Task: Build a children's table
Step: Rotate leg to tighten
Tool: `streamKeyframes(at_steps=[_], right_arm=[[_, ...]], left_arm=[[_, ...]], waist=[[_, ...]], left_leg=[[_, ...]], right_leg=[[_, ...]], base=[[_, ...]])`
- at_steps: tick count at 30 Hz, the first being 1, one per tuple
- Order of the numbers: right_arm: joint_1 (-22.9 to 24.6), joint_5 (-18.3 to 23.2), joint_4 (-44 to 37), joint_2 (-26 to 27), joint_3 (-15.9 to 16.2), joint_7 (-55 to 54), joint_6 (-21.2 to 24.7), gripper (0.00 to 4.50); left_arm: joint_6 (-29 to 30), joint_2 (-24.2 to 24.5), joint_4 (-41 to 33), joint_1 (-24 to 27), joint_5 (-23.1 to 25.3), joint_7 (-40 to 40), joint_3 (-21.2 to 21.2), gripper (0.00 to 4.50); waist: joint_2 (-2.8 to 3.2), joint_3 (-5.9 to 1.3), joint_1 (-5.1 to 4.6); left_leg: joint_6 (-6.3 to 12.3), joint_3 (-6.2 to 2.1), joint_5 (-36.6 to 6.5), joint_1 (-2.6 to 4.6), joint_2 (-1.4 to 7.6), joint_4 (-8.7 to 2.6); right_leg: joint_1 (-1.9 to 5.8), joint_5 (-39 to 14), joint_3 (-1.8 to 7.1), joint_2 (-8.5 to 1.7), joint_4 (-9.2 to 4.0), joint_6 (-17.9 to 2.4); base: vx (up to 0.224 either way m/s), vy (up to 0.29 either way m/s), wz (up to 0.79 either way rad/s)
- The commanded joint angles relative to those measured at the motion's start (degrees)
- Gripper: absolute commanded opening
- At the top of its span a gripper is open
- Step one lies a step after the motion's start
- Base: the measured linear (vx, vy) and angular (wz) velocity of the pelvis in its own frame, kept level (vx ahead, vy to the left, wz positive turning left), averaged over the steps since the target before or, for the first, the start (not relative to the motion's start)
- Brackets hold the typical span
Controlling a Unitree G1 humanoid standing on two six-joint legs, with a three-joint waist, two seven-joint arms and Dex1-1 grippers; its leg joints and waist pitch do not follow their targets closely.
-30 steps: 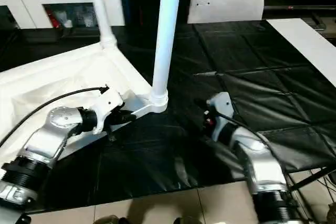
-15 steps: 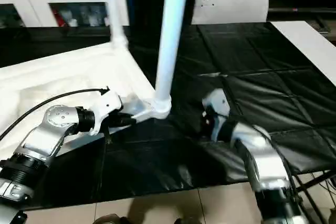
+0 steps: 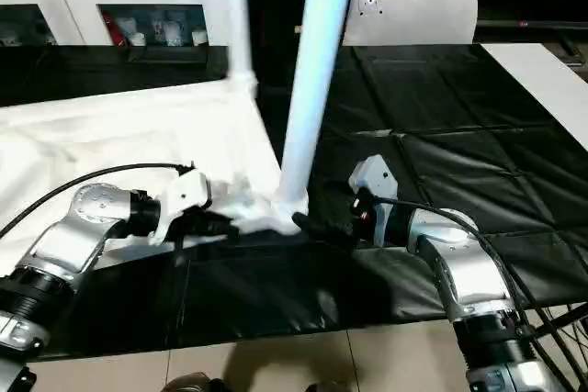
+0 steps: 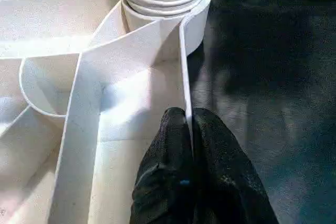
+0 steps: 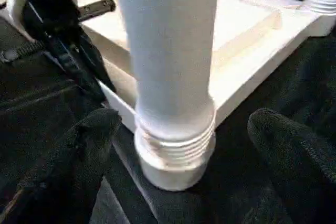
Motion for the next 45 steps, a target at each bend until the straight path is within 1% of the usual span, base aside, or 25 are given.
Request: streamKeyframes(at_steps=[1, 9, 10, 13, 15, 16, 21, 22, 23, 24, 25, 27, 29, 30, 31, 32, 33, 36, 37, 38, 40, 41, 43, 44, 45], right_arm=[[-1.2, -1.1, 0.5, -0.8, 0.5, 0.7, -1.1, 4.47], [-1.9, -1.2, 1.3, -2.0, 2.3, 4.9, -2.3, 4.47], [-1.9, -1.2, 1.3, -2.1, 2.7, 5.7, -2.5, 4.47], [-2.0, -1.3, 1.5, -2.2, 3.6, 7.3, -2.7, 4.47], [-2.4, -1.5, 2.0, -2.3, 4.3, 8.6, -3.0, 4.47], [-2.4, -1.5, 2.0, -2.3, 4.3, 8.6, -3.0, 4.47], [-2.9, -2.2, 3.3, -2.1, 5.4, 9.7, -3.9, 4.47], [-3.0, -2.3, 3.5, -2.1, 5.6, 9.9, -4.1, 4.31], [-3.0, -2.3, 3.6, -2.1, 5.9, 10.3, -4.1, 4.31], [-3.1, -2.4, 3.7, -2.0, 6.0, 10.6, -4.1, 4.2], [-3.0, -2.4, 3.7, -1.9, 6.3, 11.1, -4.1, 4.2], [-2.9, -2.6, 3.6, -1.9, 6.8, 11.8, -4.1, 3.86], [-2.9, -2.6, 3.6, -1.9, 6.8, 11.8, -4.2, 3.86], [-2.9, -2.6, 3.6, -1.9, 6.8, 11.9, -4.2, 3.71], [-2.8, -2.5, 3.6, -2.0, 6.9, 12.0, -4.2, 3.71], [-2.8, -2.5, 3.6, -2.0, 7.0, 12.1, -4.3, 3.57], [-2.8, -2.4, 3.7, -2.1, 7.1, 12.4, -4.3, 3.4], [-2.6, -2.6, 3.8, -2.1, 7.2, 12.6, -4.4, 3.26], [-2.5, -2.7, 3.9, -2.1, 7.3, 12.8, -4.5, 3.09], [-2.4, -2.8, 3.9, -2.1, 7.3, 12.9, -4.5, 3.09], [-2.2, -2.6, 3.8, -2.1, 7.5, 12.9, -4.3, 2.9], [-2.2, -2.6, 3.7, -2.1, 7.6, 12.9, -4.2, 2.9], [-1.7, -2.4, 3.5, -2.0, 7.7, 13.0, -3.9, 2.76], [-1.7, -2.4, 3.5, -2.0, 7.7, 13.0, -3.9, 2.74], [-1.6, -2.4, 3.5, -2.0, 7.8, 13.0, -3.9, 2.72]], left_arm=[[-2.3, -0.3, -2.1, -0.5, -1.4, -3.9, -1.9, 0.0], [-4.0, 0.6, -2.5, -0.5, -1.8, -7.9, -3.5, 0.0], [-4.2, 0.8, -2.6, -0.5, -1.7, -8.5, -3.8, 0.0], [-4.6, 1.1, -2.7, -0.5, -1.7, -10.0, -4.3, 0.0], [-5.2, 1.3, -2.4, -0.8, -1.5, -10.9, -4.6, 0.0], [-5.2, 1.3, -2.4, -0.8, -1.5, -10.9, -4.6, 0.0], [-6.0, 1.5, -1.9, -1.3, -1.3, -12.2, -5.2, 0.0], [-6.1, 1.5, -1.9, -1.4, -1.3, -12.4, -5.3, 0.0], [-6.1, 1.5, -1.8, -1.4, -1.2, -12.5, -5.4, 0.0], [-6.2, 1.5, -1.7, -1.5, -1.2, -12.7, -5.4, 0.0], [-6.4, 1.5, -1.6, -1.6, -1.1, -12.9, -5.5, 0.0], [-6.6, 1.5, -1.4, -1.7, -1.1, -13.1, -5.7, 0.0], [-6.6, 1.5, -1.3, -1.8, -1.1, -13.2, -5.7, 0.0], [-6.7, 1.5, -1.3, -1.8, -1.1, -13.2, -5.7, 0.0], [-6.7, 1.5, -1.2, -1.8, -1.0, -13.2, -5.8, 0.0], [-6.8, 1.5, -1.1, -1.9, -1.0, -13.3, -5.8, 0.0], [-6.9, 1.4, -0.9, -2.0, -0.9, -13.3, -5.8, 0.0], [-7.1, 1.5, -0.6, -2.1, -0.9, -13.4, -5.9, 0.0], [-7.1, 1.5, -0.5, -2.2, -0.8, -13.5, -6.0, 0.0], [-7.2, 1.6, -0.4, -2.2, -0.8, -13.5, -6.1, 0.0], [-7.3, 1.6, -0.4, -2.2, -0.8, -13.7, -6.1, 0.0], [-7.3, 1.7, -0.4, -2.2, -0.8, -13.7, -6.1, 0.0], [-7.3, 1.7, -0.3, -2.2, -0.8, -14.0, -6.3, 0.0], [-7.3, 1.7, -0.3, -2.2, -0.8, -14.0, -6.3, 0.0], [-7.3, 1.8, -0.3, -2.2, -0.7, -14.1, -6.3, 0.0]], waist=[[-0.9, -4.61, -0.19], [-0.93, -4.67, 0.63], [-1.04, -4.73, 0.65], [-1.02, -4.7, 0.66], [-1.15, -4.7, 0.7], [-1.17, -4.67, 0.68], [-1.12, -4.67, 0.68], [-1.12, -4.68, 0.66], [-1.14, -4.68, 0.67], [-1.17, -4.7, 0.7], [-1.01, -4.68, 0.75], [-1.07, -4.69, 0.73], [-1.06, -4.7, 0.74], [-1.05, -4.72, 0.75], [-1.0, -4.72, 0.77], [-1.08, -4.73, 0.75], [-0.94, -4.71, 0.78], [-0.99, -4.74, 0.77], [-0.98, -4.73, 0.76], [-0.76, -4.73, 0.82], [-0.79, -4.76, 0.79], [-0.81, -4.76, 0.78], [-0.36, -4.77, 0.89], [-0.5, -4.78, 0.81], [-0.48, -4.81, 0.88]], left_leg=[[6.37, -1.65, -3.2, 0.49, 5.17, -3.65], [6.41, -1.56, -3.1, 0.64, 5.3, -3.63], [6.28, -1.59, -3.4, 0.68, 5.35, -3.64], [5.72, -1.62, -4.5, 0.8, 5.43, -3.73], [5.3, -1.61, -5.1, 0.84, 5.45, -3.77], [5.14, -1.66, -5.3, 0.72, 5.45, -3.79], [4.43, -1.66, -6.0, 0.89, 5.49, -3.84], [4.34, -1.66, -6.1, 0.86, 5.46, -3.84], [4.36, -1.67, -6.1, 0.79, 5.43, -3.83], [4.4, -1.63, -6.2, 0.8, 5.4, -3.77], [4.38, -1.64, -6.3, 0.8, 5.43, -3.78], [4.41, -1.7, -6.3, 0.76, 5.48, -3.83], [4.41, -1.69, -6.2, 0.75, 5.45, -3.81], [4.39, -1.7, -6.1, 0.74, 5.44, -3.8], [4.32, -1.7, -6.2, 0.8, 5.48, -3.8], [4.32, -1.69, -6.2, 0.77, 5.44, -3.78], [4.23, -1.73, -6.4, 0.75, 5.46, -3.81], [4.15, -1.71, -6.6, 0.79, 5.45, -3.79], [4.12, -1.74, -6.6, 0.77, 5.48, -3.82], [4.04, -1.78, -6.6, 0.78, 5.49, -3.82], [3.97, -1.74, -6.7, 0.81, 5.49, -3.82], [3.96, -1.75, -6.7, 0.81, 5.49, -3.82], [3.75, -1.83, -7.0, 0.86, 5.52, -3.84], [3.73, -1.8, -7.0, 0.83, 5.53, -3.86], [3.75, -1.82, -6.9, 0.83, 5.51, -3.84]], right_leg=[[3.07, -7.6, 4.26, -5.93, -3.93, -11.8], [2.99, -6.7, 4.32, -5.93, -3.76, -11.7], [2.98, -6.6, 4.3, -5.98, -3.75, -11.7], [2.94, -7.4, 4.27, -6.01, -3.87, -12.0], [2.96, -7.9, 4.27, -6.01, -3.89, -12.1], [3.04, -8.3, 4.26, -6.06, -3.9, -12.0], [2.92, -9.2, 4.3, -6.09, -4.04, -11.8], [2.95, -9.1, 4.31, -6.05, -3.99, -11.9], [3.0, -9.0, 4.3, -6.09, -4.0, -11.9], [3.01, -9.1, 4.34, -6.12, -4.04, -11.9], [3.0, -9.2, 4.31, -6.12, -4.08, -11.9], [3.04, -9.1, 4.28, -6.04, -3.98, -11.8], [3.04, -9.0, 4.3, -6.08, -4.02, -11.9], [3.06, -8.9, 4.28, -6.09, -3.99, -11.9], [3.02, -9.0, 4.28, -6.09, -4.01, -11.9], [3.03, -9.0, 4.29, -6.08, -4.03, -11.9], [3.06, -9.3, 4.28, -6.11, -4.02, -11.9], [3.04, -9.2, 4.29, -6.08, -4.05, -11.9], [3.05, -9.2, 4.28, -6.1, -4.02, -12.0], [3.04, -9.2, 4.27, -6.12, -4.01, -12.0], [3.03, -8.7, 4.29, -6.05, -4.01, -12.1], [3.06, -8.6, 4.29, -6.08, -4.0, -12.2], [3.06, -8.3, 4.27, -6.08, -3.94, -12.5], [3.08, -8.0, 4.28, -6.04, -3.96, -12.5], [3.12, -7.4, 4.28, -6.07, -3.87, -12.7]], base=[[0.0, 0.0, 0.0], [0.0, 0.0, 0.0], [0.0, 0.0, 0.0], [0.0, 0.0, 0.0], [0.0, 0.0, 0.0], [0.0, 0.0, 0.0], [0.0, 0.0, 0.0], [0.0, 0.0, 0.0], [0.0, 0.0, 0.0], [0.0, 0.0, 0.0], [0.0, 0.0, 0.0], [0.0, 0.0, 0.0], [0.0, 0.0, 0.0], [0.0, 0.0, 0.0], [0.0, 0.0, 0.0], [0.0, 0.0, 0.0], [0.0, 0.0, 0.0], [0.0, 0.0, 0.0], [0.0, 0.0, 0.0], [0.0, 0.0, 0.0], [0.0, 0.0, 0.0], [0.0, 0.0, 0.0], [0.0, 0.0, 0.0], [0.0, 0.0, 0.0], [0.0, 0.0, 0.0]])
